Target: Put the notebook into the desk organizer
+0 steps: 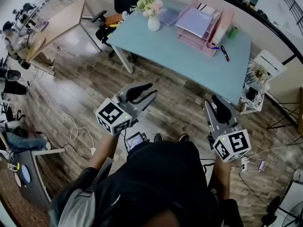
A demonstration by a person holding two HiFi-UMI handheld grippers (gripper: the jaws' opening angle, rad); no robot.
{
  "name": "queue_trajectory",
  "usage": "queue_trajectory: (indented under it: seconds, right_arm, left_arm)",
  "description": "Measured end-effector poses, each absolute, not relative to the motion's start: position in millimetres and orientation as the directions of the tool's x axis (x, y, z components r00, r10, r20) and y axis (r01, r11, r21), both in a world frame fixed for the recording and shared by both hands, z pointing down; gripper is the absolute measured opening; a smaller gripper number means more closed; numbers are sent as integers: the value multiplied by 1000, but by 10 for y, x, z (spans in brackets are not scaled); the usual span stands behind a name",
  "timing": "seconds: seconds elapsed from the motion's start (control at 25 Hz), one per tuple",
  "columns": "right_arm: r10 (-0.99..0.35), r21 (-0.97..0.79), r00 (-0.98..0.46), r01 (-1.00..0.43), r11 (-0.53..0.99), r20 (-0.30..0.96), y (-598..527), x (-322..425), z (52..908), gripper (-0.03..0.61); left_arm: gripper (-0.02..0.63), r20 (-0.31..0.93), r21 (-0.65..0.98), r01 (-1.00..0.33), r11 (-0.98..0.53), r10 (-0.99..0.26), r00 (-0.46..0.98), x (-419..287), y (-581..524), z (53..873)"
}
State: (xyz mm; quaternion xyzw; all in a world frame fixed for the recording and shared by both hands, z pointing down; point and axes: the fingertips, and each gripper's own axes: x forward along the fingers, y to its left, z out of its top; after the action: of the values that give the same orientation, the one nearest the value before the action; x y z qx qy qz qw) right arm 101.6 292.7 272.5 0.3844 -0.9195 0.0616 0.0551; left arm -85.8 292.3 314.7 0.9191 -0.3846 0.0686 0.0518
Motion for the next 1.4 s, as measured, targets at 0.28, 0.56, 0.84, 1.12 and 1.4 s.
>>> queue_trajectory:
  seconds: [0.28, 0.56, 0.84, 1.12, 1.4]
  right_arm:
    - [-717, -108, -683, -730, 675, 136, 2931, 965, 2728, 95]
    - [-703, -105, -698, -715, 691, 133, 2574, 1063, 2719, 97]
    - [-649, -96, -751, -660, 745, 126, 2118, 1132, 2648, 97]
    - [-582, -107, -804, -593, 798, 123, 1773, 1157, 2662, 97]
    - [-518, -113, -847, -530, 841, 121, 1485, 1203, 2692, 97]
  left_arm:
    - [169, 166, 54, -684, -728, -669, 725, -870, 2883, 3209]
    - [169, 163, 57, -700, -712, -685, 710, -738, 2631, 3210]
    - [169, 161, 61, -757, -650, -742, 651, -646, 2377, 3167]
    - [169, 170, 60, -803, -593, -787, 593, -536, 2223, 3168]
    - [169, 180, 57, -849, -526, -831, 527, -462, 2096, 3198]
